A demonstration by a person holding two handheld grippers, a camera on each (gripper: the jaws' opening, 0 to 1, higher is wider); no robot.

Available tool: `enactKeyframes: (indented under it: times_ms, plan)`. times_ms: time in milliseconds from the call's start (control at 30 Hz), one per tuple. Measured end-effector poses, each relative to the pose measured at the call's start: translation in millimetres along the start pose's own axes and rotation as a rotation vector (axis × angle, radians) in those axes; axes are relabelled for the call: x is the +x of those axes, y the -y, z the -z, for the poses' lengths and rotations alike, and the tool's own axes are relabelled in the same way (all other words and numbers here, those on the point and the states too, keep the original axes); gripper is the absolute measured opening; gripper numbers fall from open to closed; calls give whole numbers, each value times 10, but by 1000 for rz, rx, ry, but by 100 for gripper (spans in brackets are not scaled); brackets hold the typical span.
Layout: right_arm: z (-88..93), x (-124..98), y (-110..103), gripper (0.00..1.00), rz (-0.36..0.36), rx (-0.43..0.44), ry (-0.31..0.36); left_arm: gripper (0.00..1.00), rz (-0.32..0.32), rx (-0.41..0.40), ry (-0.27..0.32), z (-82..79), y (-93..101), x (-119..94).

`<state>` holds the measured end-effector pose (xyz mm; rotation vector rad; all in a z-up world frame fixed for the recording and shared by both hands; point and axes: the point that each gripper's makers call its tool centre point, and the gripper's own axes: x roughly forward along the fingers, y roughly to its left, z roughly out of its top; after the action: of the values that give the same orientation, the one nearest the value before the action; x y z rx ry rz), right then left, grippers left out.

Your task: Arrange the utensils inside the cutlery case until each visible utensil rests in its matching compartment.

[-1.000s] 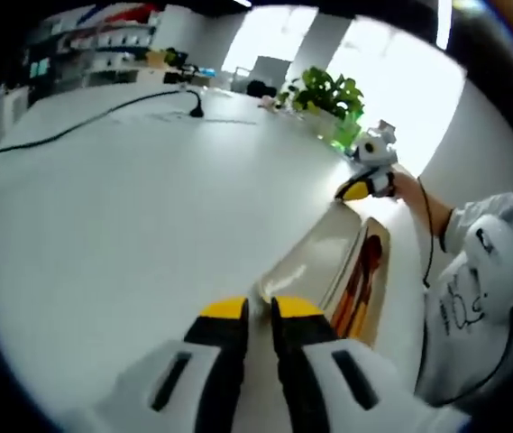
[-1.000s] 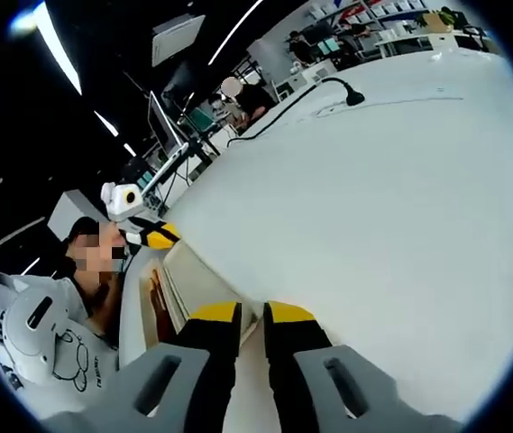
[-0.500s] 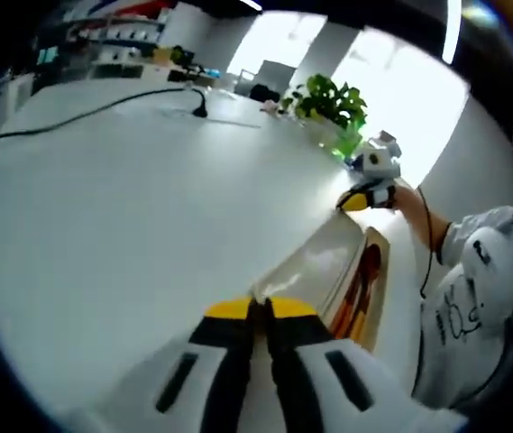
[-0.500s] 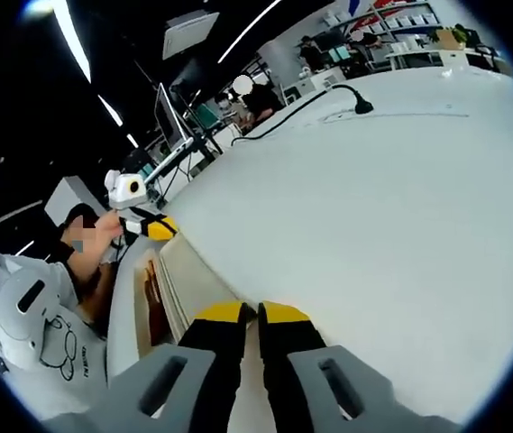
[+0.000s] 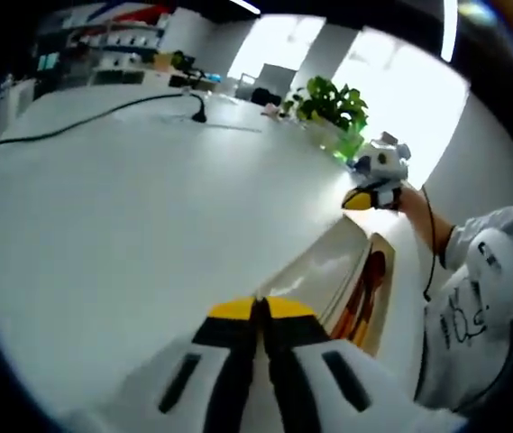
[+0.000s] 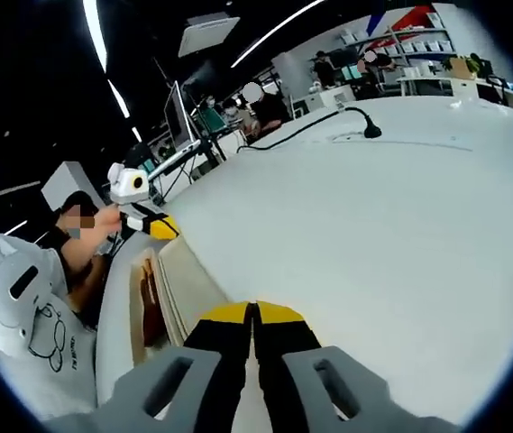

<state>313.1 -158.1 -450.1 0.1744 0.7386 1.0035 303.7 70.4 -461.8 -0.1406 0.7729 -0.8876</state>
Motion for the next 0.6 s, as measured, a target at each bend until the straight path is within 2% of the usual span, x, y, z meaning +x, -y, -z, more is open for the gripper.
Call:
enactKeyframes:
  times_ms: [133,267,300,333,367,433,500,600]
  plan:
    - [124,-74,-3,9,-27,82,-32,2,-7,9,-4,6,2,-11]
    - [203,-7,-59,10,-91,158,-53,2,-11,11,-4,11,0,-18]
    - [212,20,-64,10,-99,167,-57,2,-12,11,-4,10,0,-19]
    - [145,54,-66,9,-110,162,-21,2,-24,16,-9,16,-18,-26]
    - [174,43,-74,9,-108,183,-40,2,-23,16,-7,17,-14,-31]
    - [169,72,-81,5,-108,182,-35,2,-20,10,0,12,-9,-45]
    - [175,92,-120,4,-126,208,-32,2,-16,1,9,0,3,-53]
    - [189,100,-156,4,-127,198,-33,2,-20,3,10,4,1,-57]
